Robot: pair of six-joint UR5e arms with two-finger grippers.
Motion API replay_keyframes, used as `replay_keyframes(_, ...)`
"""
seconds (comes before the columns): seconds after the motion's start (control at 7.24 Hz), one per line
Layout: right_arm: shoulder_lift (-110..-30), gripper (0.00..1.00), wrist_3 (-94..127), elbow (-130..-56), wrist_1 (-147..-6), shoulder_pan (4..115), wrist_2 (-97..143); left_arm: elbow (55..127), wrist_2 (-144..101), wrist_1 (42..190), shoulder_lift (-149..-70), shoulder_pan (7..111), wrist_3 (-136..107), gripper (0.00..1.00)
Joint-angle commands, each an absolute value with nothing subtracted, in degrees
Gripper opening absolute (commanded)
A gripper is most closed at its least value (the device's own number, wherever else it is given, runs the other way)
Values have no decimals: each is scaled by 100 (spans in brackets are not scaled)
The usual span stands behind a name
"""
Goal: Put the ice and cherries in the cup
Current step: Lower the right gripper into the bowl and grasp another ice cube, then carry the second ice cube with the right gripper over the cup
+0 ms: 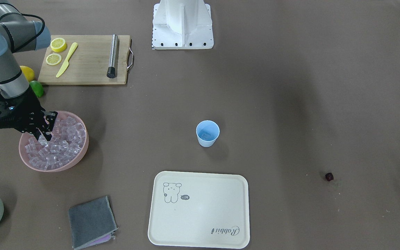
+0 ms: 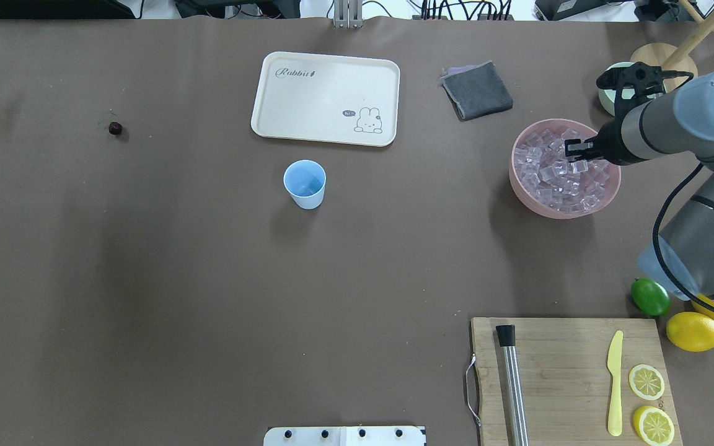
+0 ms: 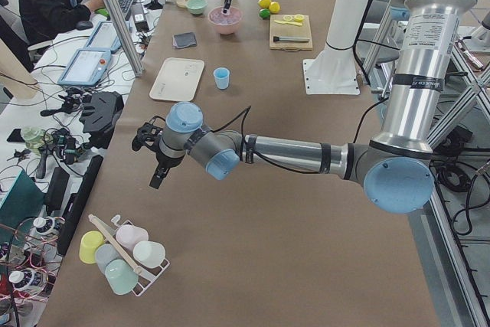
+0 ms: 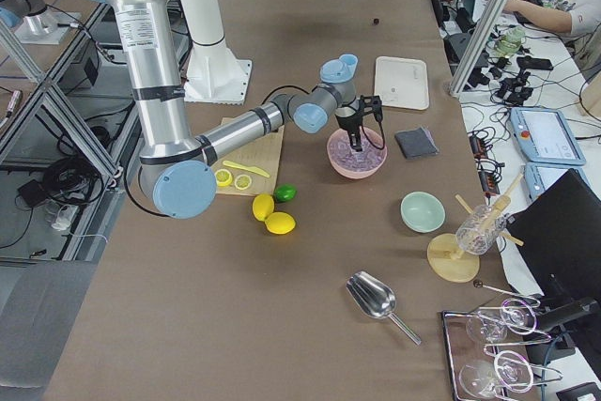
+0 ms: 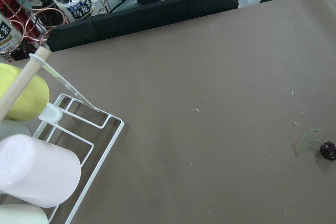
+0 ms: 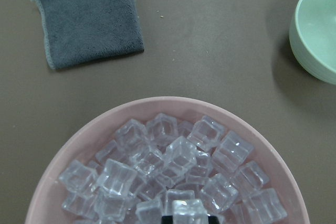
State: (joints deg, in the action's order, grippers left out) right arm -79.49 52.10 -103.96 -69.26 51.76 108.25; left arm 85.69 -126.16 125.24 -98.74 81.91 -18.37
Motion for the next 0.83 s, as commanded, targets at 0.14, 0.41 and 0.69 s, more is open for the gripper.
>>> replay_keyframes(0.14, -7298, 0, 5221, -10573, -6917, 5555, 11250, 8631, -12630, 12524, -9870, 8191, -1837, 98)
replay_keyframes(0.41, -6482, 0, 5273, -10364, -6961, 5520, 11136, 8631, -12630, 12524, -9870, 8191, -1837, 98)
replay_keyframes(0.69, -5908, 0, 5291, -10116, -6926, 4986, 11014, 8649, -12639, 12525, -9905, 8183, -1837, 98)
